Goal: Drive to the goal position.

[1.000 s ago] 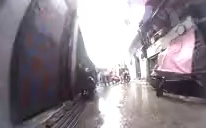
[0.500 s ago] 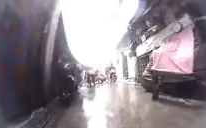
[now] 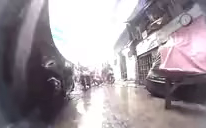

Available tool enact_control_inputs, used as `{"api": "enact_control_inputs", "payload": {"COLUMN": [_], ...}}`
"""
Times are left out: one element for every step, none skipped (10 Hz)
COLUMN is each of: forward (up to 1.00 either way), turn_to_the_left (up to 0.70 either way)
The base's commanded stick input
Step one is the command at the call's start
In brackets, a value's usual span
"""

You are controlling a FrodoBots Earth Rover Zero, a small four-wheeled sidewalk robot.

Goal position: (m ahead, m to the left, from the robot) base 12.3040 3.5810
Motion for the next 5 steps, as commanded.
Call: {"api": "enact_control_inputs", "payload": {"forward": [0.99,0.99,0.99,0.99,0.99], "turn_to_the_left": [0.00,0.00,0.00,0.00,0.00]}}
